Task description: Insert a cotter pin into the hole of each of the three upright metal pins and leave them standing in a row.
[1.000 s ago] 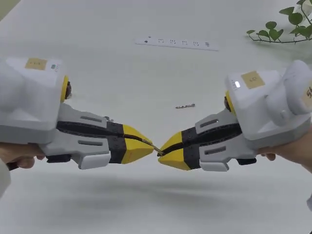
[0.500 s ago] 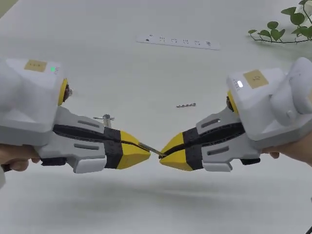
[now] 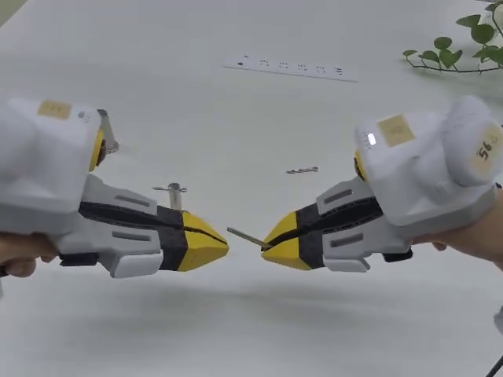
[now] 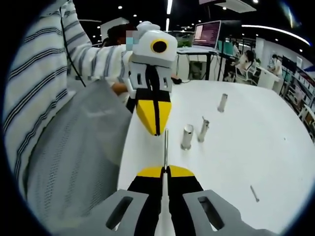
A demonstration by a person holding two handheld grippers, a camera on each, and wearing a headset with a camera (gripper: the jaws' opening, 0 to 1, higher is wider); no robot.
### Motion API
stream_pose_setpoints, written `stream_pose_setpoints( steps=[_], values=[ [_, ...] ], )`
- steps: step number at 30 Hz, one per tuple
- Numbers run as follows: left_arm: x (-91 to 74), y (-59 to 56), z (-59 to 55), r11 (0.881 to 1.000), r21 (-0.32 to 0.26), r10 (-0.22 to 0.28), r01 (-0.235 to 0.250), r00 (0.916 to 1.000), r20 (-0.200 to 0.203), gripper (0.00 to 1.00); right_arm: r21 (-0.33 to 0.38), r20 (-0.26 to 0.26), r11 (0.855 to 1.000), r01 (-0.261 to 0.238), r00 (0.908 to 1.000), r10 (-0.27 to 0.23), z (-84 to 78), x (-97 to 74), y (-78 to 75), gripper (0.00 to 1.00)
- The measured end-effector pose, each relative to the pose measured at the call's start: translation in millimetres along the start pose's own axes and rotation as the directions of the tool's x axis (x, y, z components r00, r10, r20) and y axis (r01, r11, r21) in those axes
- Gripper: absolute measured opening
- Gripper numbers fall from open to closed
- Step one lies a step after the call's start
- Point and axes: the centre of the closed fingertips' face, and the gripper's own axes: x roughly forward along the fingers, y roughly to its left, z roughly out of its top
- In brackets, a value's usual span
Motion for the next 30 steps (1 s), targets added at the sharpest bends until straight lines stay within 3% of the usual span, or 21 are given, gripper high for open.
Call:
stream_pose_setpoints(
  steps=[1, 3, 5, 9, 11, 15, 19, 22, 27, 30],
  values=[
    [-2.7, 2.7, -2.3, 1.000, -0.012, 0.012, -0.012, 0.9999, -0.003, 0.01, 0.005, -0.005, 1.000, 0.000, 1.0000, 0.000, -1.2, 1.6, -1.2, 0.04],
    [-7.0, 4.8, -7.5, 0.995, -0.092, 0.026, -0.027, 0.9996, -0.015, 0.04, 0.006, -0.020, 1.000, 0.000, 0.9998, 0.000, -3.6, 4.0, -2.7, 0.04],
    [-12.3, 7.7, -11.0, 0.996, -0.085, 0.030, -0.031, 0.9995, -0.012, 0.05, 0.007, -0.035, 1.000, 0.002, 0.9994, -0.002, -4.8, 6.8, -4.5, 0.04],
    [-24.1, 22.5, -18.1, 0.990, -0.085, 0.109, -0.109, 0.9940, -0.005, 0.08, 0.039, -0.054, 0.999, 0.012, 0.9985, -0.010, -5.1, 12.4, -9.6, 0.04],
    [-30.0, 32.7, -22.3, 0.980, -0.125, 0.158, -0.156, 0.9875, 0.004, 0.10, 0.047, -0.076, 0.999, 0.017, 0.9970, -0.014, -6.6, 15.4, -11.8, 0.04],
    [-38.9, 46.1, -27.7, 0.971, -0.105, 0.216, -0.213, 0.9759, 0.027, 0.20, 0.060, -0.118, 0.998, 0.028, 0.9928, -0.020, -10.0, 21.0, -16.6, 0.04],
    [-39.8, 52.1, -34.5, 0.968, -0.097, 0.235, -0.232, 0.9718, 0.019, 0.30, 0.062, -0.146, 0.998, 0.031, 0.9890, -0.021, -11.6, 25.8, -19.2, 0.04],
    [-36.9, 55.8, -40.3, 0.966, -0.100, 0.240, -0.238, 0.9708, 0.004, 0.29, 0.068, -0.165, 0.997, 0.033, 0.9861, -0.021, -11.2, 30.0, -21.4, 0.04],
    [-31.1, 68.6, -44.4, 0.957, -0.091, 0.276, -0.275, 0.9611, -0.003, 0.27, 0.068, -0.191, 0.997, 0.039, 0.9813, -0.026, -9.6, 36.8, -26.0, 0.04],
    [-25.7, 71.8, -45.5, 0.959, -0.094, 0.269, -0.268, 0.9632, -0.004, 0.25, 0.039, -0.231, 0.999, 0.035, 0.9726, -0.025, -12.2, 40.3, -28.5, 0.04]
  ],
)
